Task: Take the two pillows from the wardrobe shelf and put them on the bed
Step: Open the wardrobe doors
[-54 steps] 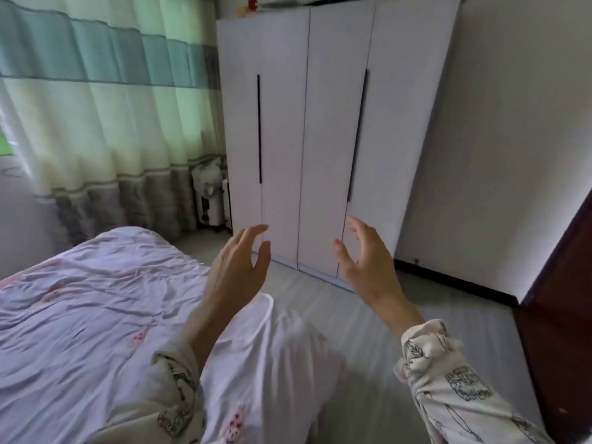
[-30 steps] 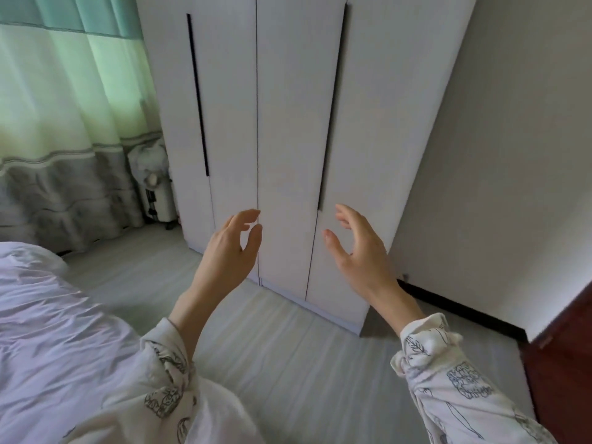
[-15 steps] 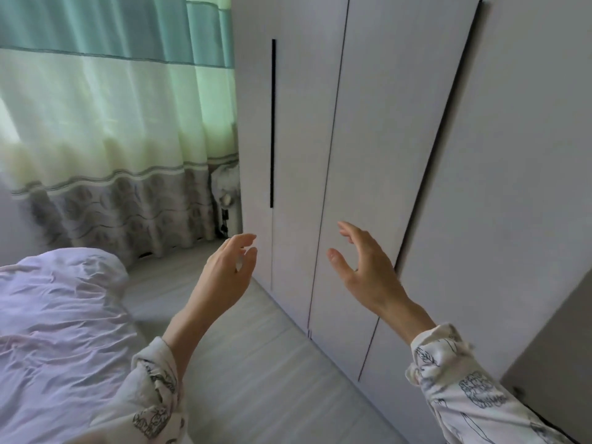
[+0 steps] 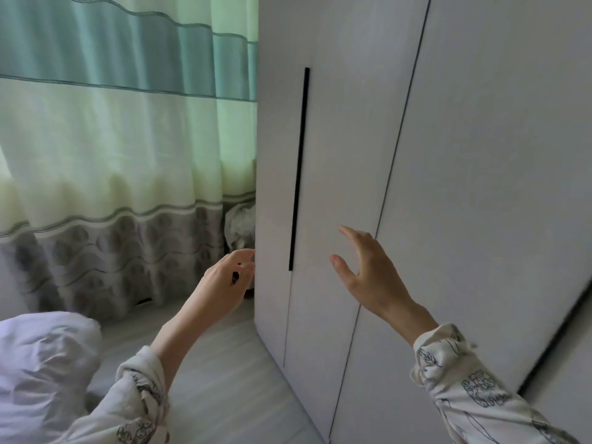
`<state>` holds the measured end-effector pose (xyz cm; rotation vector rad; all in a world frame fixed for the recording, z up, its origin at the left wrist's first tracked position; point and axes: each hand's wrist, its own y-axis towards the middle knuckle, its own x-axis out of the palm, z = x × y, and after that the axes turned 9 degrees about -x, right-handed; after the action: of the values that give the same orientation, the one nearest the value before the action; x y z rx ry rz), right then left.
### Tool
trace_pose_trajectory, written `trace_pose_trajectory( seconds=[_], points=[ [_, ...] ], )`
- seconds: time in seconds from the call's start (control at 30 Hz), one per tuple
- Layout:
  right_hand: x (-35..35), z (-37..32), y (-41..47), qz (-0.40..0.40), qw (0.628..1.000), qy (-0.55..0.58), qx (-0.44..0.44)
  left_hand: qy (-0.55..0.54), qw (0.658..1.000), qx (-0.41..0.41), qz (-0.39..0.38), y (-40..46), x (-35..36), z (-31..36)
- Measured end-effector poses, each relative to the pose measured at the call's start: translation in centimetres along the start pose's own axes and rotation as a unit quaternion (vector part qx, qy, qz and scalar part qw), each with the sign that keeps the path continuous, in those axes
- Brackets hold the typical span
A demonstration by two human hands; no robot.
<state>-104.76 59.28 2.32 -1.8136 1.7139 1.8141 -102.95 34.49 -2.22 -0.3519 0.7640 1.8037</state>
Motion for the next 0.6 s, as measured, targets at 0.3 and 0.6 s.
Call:
trace_pose_trajectory(
  seconds=[0.3,0.6],
  points=[
    [7.5,12.4,19.3,0.012,0.989,-0.125,-0.074,0.071,0.996,0.054,-0.007,21.9,4.9,-3.4],
    [11.6,20.9,36.8,0.007,0.952,-0.292,-0.091,0.025,0.994,0.1,-0.024,42.0,9.2,-4.2]
  ],
)
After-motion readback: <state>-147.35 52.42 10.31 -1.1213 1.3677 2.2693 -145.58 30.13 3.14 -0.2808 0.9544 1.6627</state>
